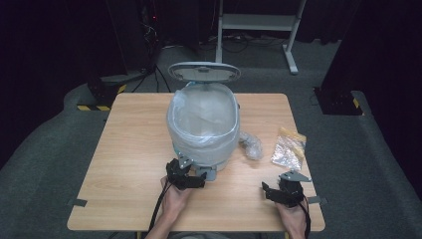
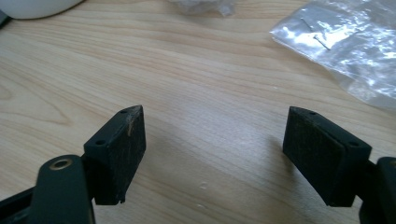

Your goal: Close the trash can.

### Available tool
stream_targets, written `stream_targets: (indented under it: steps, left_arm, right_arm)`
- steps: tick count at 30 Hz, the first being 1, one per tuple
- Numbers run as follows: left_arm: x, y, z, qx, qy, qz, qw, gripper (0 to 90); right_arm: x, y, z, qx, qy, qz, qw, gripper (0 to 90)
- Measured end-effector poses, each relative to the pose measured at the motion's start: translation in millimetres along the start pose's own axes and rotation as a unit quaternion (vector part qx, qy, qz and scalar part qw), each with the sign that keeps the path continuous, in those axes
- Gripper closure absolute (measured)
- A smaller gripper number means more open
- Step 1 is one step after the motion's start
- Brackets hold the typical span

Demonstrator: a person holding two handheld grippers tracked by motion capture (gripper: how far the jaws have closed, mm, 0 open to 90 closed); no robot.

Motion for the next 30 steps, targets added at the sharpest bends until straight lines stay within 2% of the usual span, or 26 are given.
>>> stream_targets:
  steps: [8, 12, 16, 19, 28, 30]
  left_arm:
    - [-0.1, 0.1, 0.0, 0.0, 0.0, 0.001, 1.0, 0.7]
    - [0.0, 0.0, 0.0, 0.0, 0.001, 0.0, 1.0, 0.7]
    - [-0.4, -0.2, -0.4, 0.006, 0.011, -0.006, 0.9999, 1.1]
    - [-0.5, -0.1, -0.5, 0.005, 0.011, -0.006, 0.9999, 1.1]
    - [-0.4, -0.1, -0.5, 0.005, 0.01, -0.005, 0.9999, 1.2]
    - [-0.5, -0.1, -0.5, 0.005, 0.011, -0.006, 0.9999, 1.2]
  right_arm:
    - [6.2, 0.6, 6.8, -0.01, 0.011, 0.019, 0.9997, 24.3]
    - [6.7, -0.7, 12.8, -0.016, 0.008, 0.028, 0.9994, 25.1]
    - [5.2, -3.7, 20.1, -0.021, 0.007, 0.032, 0.9993, 26.1]
    - [4.6, -5.0, 24.0, -0.024, 0.01, 0.032, 0.9991, 26.6]
    - [1.9, -12.1, 40.7, -0.024, 0.002, 0.036, 0.9991, 26.8]
    - [-0.1, -14.0, 48.5, -0.027, -0.01, 0.043, 0.9987, 26.5]
Point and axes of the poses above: each handheld gripper's, and its own axes: y roughly backward along the jaws, z roughly out of its top, x roughly to its left, the point moved 2 cm from there along -y, roughly forward along the jaws, and after that the axes turned 15 degrees about z, right-handed, at the moved point
